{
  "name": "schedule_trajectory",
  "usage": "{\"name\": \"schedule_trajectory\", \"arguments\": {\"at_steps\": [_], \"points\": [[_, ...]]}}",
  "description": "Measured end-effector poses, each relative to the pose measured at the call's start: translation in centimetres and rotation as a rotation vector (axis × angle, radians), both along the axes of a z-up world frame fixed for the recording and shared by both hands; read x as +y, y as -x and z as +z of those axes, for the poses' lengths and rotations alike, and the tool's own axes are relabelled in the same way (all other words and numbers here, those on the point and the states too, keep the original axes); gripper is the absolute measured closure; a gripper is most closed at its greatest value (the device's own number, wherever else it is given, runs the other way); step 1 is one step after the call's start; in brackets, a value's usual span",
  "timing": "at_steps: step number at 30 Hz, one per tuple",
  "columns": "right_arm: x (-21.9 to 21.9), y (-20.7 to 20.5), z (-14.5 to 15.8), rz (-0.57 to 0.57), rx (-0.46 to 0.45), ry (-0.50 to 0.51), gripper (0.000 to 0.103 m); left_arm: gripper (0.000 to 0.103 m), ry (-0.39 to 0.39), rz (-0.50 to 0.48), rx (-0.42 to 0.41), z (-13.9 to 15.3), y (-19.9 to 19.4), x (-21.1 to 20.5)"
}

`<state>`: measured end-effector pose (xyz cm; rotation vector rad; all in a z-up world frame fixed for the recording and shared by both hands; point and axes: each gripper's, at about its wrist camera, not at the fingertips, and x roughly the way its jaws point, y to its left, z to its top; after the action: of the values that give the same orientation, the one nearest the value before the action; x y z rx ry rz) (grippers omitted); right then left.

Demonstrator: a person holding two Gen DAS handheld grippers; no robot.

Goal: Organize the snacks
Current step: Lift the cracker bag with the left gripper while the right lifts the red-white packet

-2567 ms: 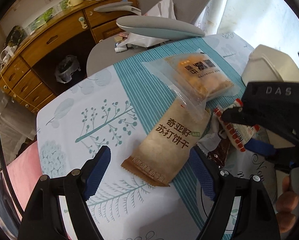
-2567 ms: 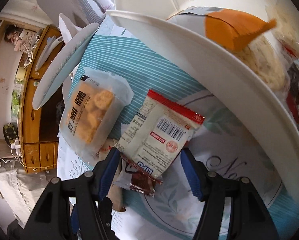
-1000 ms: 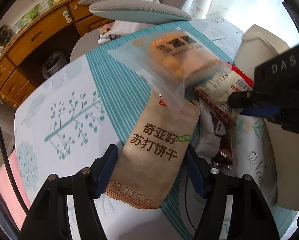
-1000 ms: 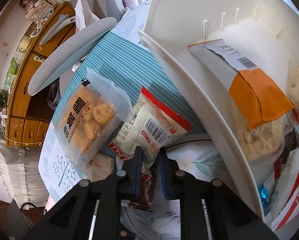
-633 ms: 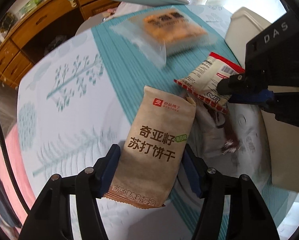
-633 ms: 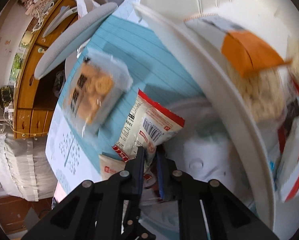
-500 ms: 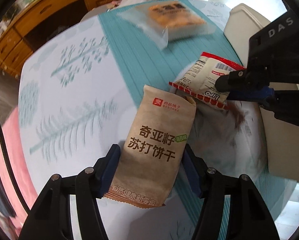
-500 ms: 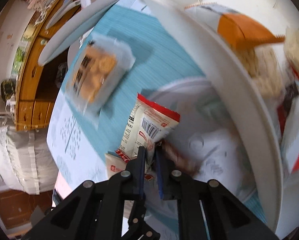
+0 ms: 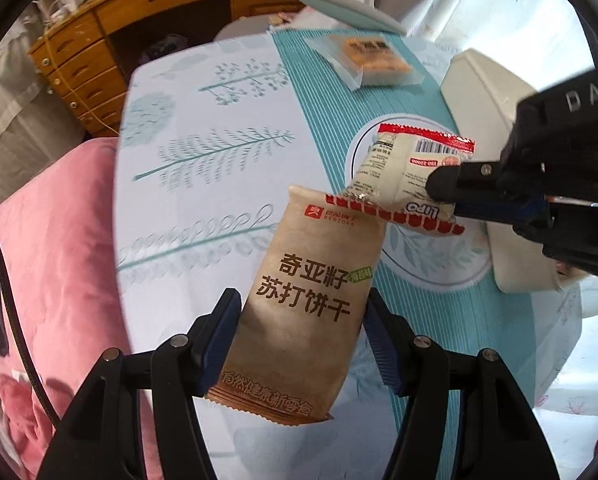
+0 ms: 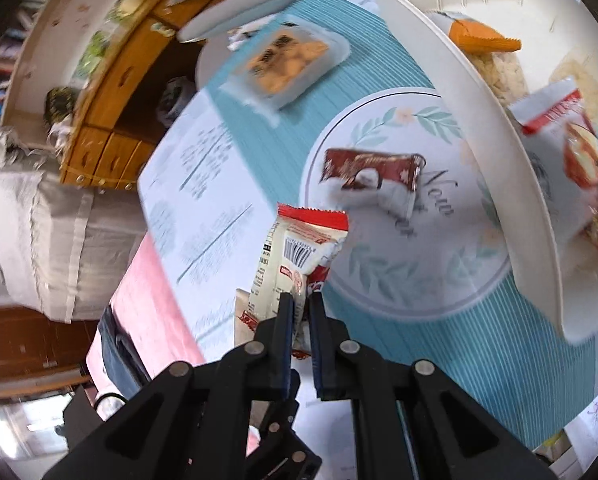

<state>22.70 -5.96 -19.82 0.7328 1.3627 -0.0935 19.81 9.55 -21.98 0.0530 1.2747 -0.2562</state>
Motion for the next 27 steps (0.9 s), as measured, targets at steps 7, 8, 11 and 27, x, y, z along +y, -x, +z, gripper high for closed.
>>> {"name": "schedule_trajectory", "arguments": {"at_steps": [7, 8, 11, 27], "points": [[0.8, 4.4, 4.0, 0.037, -0.095, 0.067, 0.095, 0.089, 0.048, 0.065, -0.041, 3.3, 3.3, 3.0], [0.8, 4.9, 4.4, 0.039, -0.106, 0.075, 0.095, 0.09, 0.067, 0.073, -0.039, 3.4, 3.7, 3.3], [0.5, 6.5, 5.4, 0.038, -0.131, 0.1, 0.095, 0.09, 0.084, 0.085, -0.003, 3.1, 4.8, 3.4], [-3.4, 12.1, 8.7, 0.097, -0.253, 0.148, 0.096, 0.051, 0.144, 0.269, 0.142, 0.4, 7.0, 7.1]]}}
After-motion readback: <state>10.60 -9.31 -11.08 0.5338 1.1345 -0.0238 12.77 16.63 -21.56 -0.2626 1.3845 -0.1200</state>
